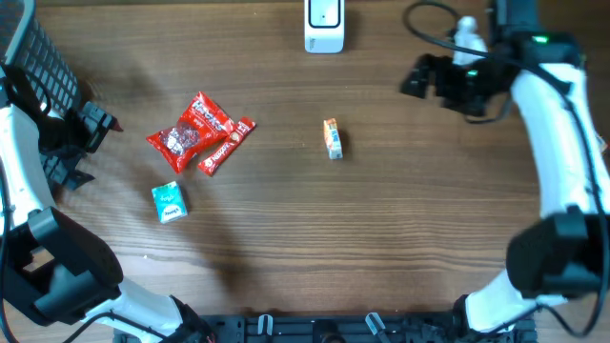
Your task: Scan the item barcode
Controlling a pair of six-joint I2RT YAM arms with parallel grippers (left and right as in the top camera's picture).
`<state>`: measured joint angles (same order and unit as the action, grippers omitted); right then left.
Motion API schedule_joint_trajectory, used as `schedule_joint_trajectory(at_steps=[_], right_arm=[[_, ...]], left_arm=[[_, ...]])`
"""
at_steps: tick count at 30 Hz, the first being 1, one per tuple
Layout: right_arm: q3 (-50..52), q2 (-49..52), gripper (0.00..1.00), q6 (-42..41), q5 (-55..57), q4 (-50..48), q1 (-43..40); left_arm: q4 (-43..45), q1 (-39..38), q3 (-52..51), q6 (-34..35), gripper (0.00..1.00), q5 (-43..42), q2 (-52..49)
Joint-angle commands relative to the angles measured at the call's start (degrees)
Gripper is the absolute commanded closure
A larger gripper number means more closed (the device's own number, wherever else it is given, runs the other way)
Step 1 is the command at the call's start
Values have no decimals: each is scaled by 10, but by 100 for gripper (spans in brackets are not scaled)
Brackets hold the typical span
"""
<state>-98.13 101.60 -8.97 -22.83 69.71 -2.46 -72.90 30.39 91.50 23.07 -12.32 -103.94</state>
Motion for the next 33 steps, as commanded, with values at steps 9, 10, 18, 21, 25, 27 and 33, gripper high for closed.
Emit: schedule_joint_trajectory(at_steps=[9,10,18,21,25,27,33], right_arm=[[36,-42,0,-35,122,69,-107],[51,-42,0,-28,88,68,-106],[169,-41,0,122,-74,56,-64],[204,-41,1,119,-104,23,-32],[222,-41,5,118,-109,-15,30],[225,-41,12,93,-78,-46,78],[225,-41,11,-17,85,-116,208]], left_arm=[[0,10,4,14,0,-1,2],[0,10,4,14,0,-1,2],[0,10,4,14,0,-1,2],[0,10,4,14,0,-1,2],[0,10,4,14,0,-1,2],[0,10,4,14,0,-1,2],[0,10,4,14,0,-1,2]])
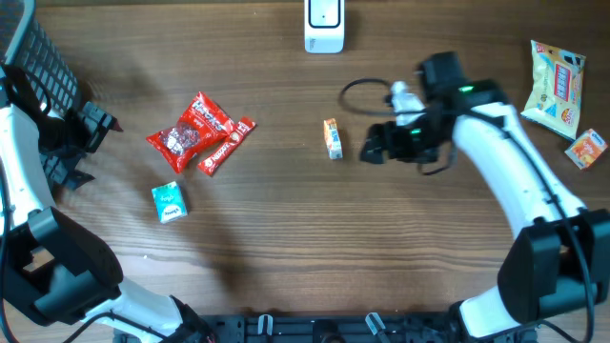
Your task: Scan the item barcode
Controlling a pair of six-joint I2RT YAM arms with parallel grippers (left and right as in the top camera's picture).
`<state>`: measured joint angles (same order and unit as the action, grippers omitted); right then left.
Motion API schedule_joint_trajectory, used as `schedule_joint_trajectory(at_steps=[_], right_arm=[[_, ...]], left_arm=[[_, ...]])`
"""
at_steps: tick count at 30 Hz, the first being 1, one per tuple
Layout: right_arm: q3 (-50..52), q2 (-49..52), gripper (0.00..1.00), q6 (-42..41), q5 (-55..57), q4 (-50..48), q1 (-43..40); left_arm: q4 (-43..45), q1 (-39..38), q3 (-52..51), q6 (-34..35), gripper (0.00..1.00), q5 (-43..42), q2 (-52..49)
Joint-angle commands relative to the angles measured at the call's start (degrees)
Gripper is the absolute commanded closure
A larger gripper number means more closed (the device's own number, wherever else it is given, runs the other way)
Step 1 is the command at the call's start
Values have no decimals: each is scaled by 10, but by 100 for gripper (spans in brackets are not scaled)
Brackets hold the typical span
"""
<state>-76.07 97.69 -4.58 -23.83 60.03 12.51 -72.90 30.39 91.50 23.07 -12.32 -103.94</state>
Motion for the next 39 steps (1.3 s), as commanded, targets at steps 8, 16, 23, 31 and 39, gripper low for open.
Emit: schedule_joint_trajectory(at_steps=[8,16,23,31,39], right_arm=[[5,-2,1,-158,219,-66,184],[5,0,1,-198,153,-96,170],[5,24,23,-200,161,-140,159],[5,116,34,-240,123,-172,137],[5,114,39,-158,-65,-148,17]], left_arm=[[0,10,4,14,0,-1,1],[0,10,4,14,0,-1,1],[-2,10,4,14,0,-1,1],[-2,10,4,14,0,-1,1],[-2,10,4,14,0,0,1]])
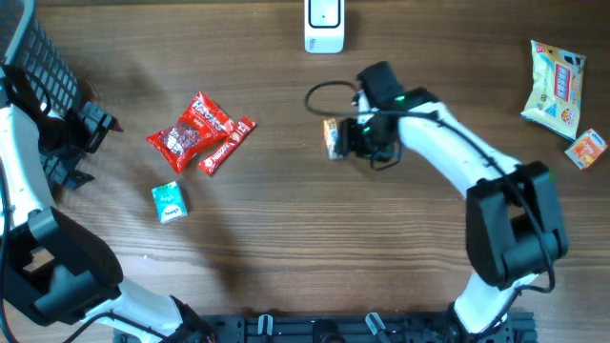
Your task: Scan the item barcode
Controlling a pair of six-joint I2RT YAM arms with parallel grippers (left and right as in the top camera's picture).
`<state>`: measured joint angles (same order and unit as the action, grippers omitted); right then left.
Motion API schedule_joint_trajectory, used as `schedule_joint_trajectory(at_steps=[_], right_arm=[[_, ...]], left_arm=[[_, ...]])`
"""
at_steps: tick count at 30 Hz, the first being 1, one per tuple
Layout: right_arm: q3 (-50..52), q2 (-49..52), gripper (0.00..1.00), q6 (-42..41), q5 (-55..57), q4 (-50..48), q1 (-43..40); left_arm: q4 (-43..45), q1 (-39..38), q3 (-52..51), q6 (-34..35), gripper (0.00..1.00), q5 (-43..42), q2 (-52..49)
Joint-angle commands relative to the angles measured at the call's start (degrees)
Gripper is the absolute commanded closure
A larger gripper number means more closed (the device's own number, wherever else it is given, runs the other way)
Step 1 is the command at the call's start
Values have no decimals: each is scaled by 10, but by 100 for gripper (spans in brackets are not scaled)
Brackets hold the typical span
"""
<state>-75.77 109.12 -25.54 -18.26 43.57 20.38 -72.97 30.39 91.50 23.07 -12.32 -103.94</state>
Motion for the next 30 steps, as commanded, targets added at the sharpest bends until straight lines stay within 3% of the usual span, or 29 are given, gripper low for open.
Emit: schedule_joint_trajectory(at_steps=[1,6,11,13,16,20,24,25,30], right_arm=[[2,0,38,67,-144,28,-87],[2,0,33,133,-177,74,-230],[2,1,19,135,-111,83,-348],[2,2,20,134,-115,80,-380],[2,8,35,140,-168,78,-394],[15,16,61,160,-205,71,-350],[65,17,79,112,-195,-5,-273],[83,19,92,75,-191,-39,-247],[129,24,96,-41,-192,-154,-143]], left_arm=[[-2,10,4,14,0,0,1],[-1,10,4,14,0,3,1],[3,10,4,14,0,3,1],[3,10,4,14,0,3,1],[3,10,4,14,0,3,1],[3,10,4,14,0,3,1],[1,10,4,14,0,3,1],[0,10,4,14,0,3,1],[0,10,4,14,0,3,1]])
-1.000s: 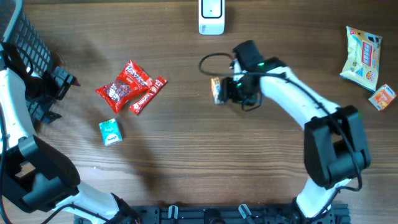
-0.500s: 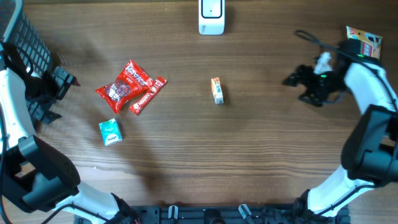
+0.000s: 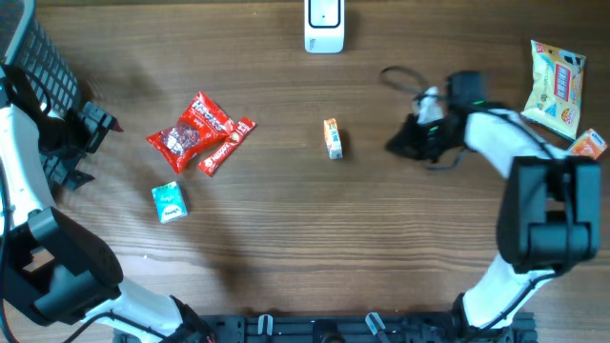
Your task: Scan the item barcode
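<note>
The small orange box [image 3: 332, 138] lies alone on the wooden table [image 3: 315, 248], a little right of centre. The white scanner [image 3: 324, 25] stands at the table's far edge, straight behind the box. My right gripper [image 3: 396, 145] hovers low to the right of the box, pointing left at it, with a clear gap of bare wood between them. Nothing shows between its fingers, and their spread is too dark to read. My left gripper [image 3: 103, 122] rests at the far left with its fingers apart, holding nothing.
A red snack bag [image 3: 189, 132] and a red bar [image 3: 227, 146] lie left of centre, with a teal packet [image 3: 169, 202] below them. A yellow bag [image 3: 555, 88] and a small orange-blue pack [image 3: 585, 147] sit at the right edge. A black cable [image 3: 400, 78] loops behind the right wrist.
My right gripper was against the orange box's right side and now sits well to the right of it. The box lies in the same place. The left arm has not moved.
My right gripper was first at the far right, near the table's back edge. Then it was lower and closer, just right of the orange box, and then right up against it. Now it has drawn back to the right, and the box stays where it lay.
</note>
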Controlling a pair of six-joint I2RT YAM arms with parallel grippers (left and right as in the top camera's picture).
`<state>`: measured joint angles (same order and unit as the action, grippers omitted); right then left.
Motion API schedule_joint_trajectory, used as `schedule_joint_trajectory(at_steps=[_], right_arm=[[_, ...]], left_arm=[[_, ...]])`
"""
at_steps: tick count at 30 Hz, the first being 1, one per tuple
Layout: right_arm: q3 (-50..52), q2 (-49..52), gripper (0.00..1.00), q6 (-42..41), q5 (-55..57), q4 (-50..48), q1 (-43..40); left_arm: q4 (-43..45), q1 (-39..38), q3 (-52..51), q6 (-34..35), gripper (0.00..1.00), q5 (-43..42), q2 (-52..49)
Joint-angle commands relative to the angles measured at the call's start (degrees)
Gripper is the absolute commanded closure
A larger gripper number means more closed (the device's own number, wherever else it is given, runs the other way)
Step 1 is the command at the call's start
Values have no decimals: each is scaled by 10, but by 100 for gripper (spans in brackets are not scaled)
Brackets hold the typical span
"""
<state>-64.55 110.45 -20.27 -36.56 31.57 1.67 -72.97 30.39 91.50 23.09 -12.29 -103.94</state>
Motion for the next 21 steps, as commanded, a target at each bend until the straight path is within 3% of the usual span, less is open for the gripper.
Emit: schedule_joint_trajectory(at_steps=[1,10,21], right_arm=[[17,11,96,-102,-9,-43,56],[17,12,96,-151,-4,-125,149],[-11,11,96,-114,20,-145,132]], left_arm=[[0,10,4,14,0,3,1],[-4,10,4,13,0,3,1],[-2,10,4,14,0,3,1]])
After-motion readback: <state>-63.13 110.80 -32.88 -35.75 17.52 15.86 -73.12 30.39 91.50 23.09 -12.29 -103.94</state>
